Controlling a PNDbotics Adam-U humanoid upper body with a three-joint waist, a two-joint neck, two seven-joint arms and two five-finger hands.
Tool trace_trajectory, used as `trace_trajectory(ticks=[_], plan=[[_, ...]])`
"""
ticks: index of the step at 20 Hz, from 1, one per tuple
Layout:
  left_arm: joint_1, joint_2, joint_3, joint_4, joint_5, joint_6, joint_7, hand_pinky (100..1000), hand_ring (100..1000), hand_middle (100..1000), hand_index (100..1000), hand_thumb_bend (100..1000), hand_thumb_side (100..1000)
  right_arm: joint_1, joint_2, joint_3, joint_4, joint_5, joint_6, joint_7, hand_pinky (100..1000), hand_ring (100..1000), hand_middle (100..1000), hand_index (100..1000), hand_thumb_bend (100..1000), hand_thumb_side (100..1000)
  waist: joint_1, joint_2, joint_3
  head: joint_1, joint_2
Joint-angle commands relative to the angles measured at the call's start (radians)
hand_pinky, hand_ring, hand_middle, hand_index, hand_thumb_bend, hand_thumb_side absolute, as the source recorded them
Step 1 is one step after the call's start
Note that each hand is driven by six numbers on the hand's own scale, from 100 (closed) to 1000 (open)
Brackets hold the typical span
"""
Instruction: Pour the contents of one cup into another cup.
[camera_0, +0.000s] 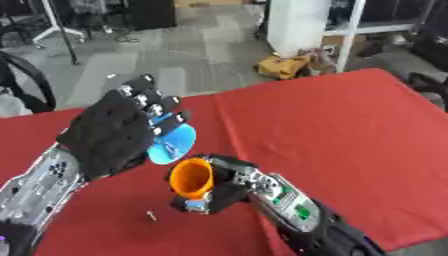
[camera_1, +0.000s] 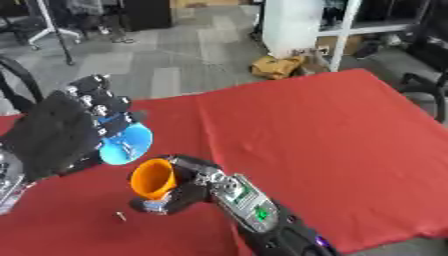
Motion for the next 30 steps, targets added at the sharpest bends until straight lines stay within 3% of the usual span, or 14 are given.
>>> trace_trajectory(ticks=[1,30], plan=[[-0.022,0.000,0.006,-0.006,-0.007,0.002,0.006,572,438,411,679,500,100,-0.023,0.000,-0.006,-0.010,-0.010,-0.002,0.006,685,558,565,724,328,100,0.000,-0.017,0.000,-0.004,-0.007],[-0.026,-0.007,-0.004,0.010,-0.033,-0.002,0.015,576,442,411,678,494,100,-0.027,-0.001,-0.009,-0.011,-0.012,-0.002,0.009,684,559,565,724,328,100,-0.003,-0.017,-0.004,-0.009,-0.009]])
